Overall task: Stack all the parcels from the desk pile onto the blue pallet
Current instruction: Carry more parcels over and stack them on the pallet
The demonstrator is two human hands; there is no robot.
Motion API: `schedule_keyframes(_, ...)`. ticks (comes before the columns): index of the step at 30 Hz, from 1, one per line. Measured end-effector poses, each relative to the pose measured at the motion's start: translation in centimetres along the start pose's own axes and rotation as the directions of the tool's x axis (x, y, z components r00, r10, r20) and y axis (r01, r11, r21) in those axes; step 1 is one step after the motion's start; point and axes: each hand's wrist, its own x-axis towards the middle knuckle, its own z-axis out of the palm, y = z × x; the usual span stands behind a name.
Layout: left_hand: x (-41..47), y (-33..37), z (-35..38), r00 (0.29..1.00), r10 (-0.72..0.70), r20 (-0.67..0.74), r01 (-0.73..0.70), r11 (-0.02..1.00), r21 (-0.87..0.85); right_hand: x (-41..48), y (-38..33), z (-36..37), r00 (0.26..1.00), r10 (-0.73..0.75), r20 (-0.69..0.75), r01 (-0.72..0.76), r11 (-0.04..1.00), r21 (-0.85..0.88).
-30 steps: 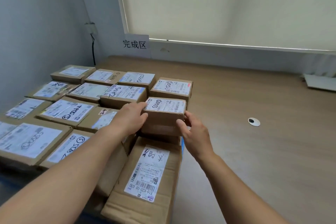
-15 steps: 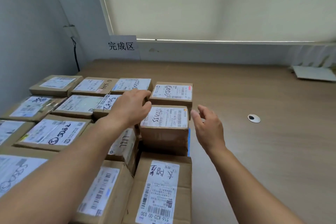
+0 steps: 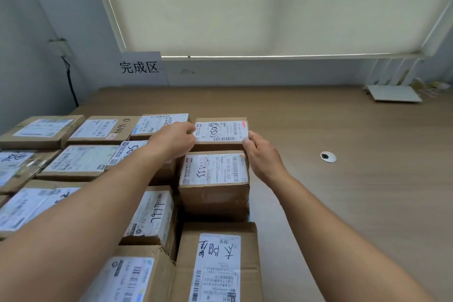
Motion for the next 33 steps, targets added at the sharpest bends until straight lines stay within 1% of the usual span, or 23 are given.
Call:
schedule_keyframes(4,-0.6,0.1,-0.2,1.0,0.023,-0.021,-0.023,0.999,0.027,-0.4,-0.1,0.2,1.0,-0.006,0.011,0.006,1.0,-0.022)
schedule_keyframes(11,-2.1,0.3,0.3,0.999,0.046,-0.019,-0.041,0.975,0.22,-1.4,-0.3,-0.1,0.998,-0.019,0.056,0.023,0.997,-0.068)
schedule_keyframes(14,-2.3,0.4,0.1,0.999,0.044,-0.022,-0.038,0.974,0.224,-1.6,-0.5,-0.4,0.998,-0.023,0.051,0.026,0.998,-0.063)
schedule_keyframes(20,-2.9,0.3,0.6,0.997,0.077,0.017,-0.079,0.959,0.271,-1.8,-0.9,-0.3,0.996,0.027,0.082,-0.014,0.986,-0.164)
schedule_keyframes(22,-3.1,0.3,0.6,0.996,0.088,0.004,-0.085,0.949,0.305,-2.1,-1.0,-0.6,0.997,0.003,0.071,0.012,0.977,-0.213)
schedule_keyframes(24,-3.4,0.6,0.6,0.994,0.103,-0.03,-0.086,0.936,0.341,-2.8,-1.1,-1.1,0.999,-0.035,0.019,0.039,0.953,-0.3)
schedule_keyframes(26,-3.9,1.3,0.5,0.987,0.136,-0.086,-0.099,0.935,0.341,-3.6,-1.2,-1.6,0.994,-0.091,-0.052,0.063,0.912,-0.404)
schedule_keyframes(29,-5.1,3.3,0.9,0.952,0.249,-0.18,-0.187,0.934,0.304,-4.9,-1.2,-2.6,0.976,-0.182,-0.123,0.091,0.845,-0.527)
schedule_keyframes(33,-6.9,6.3,2.7,0.895,0.4,-0.198,-0.331,0.893,0.306,-6.6,-0.2,-4.5,0.962,-0.222,-0.161,0.079,0.787,-0.612)
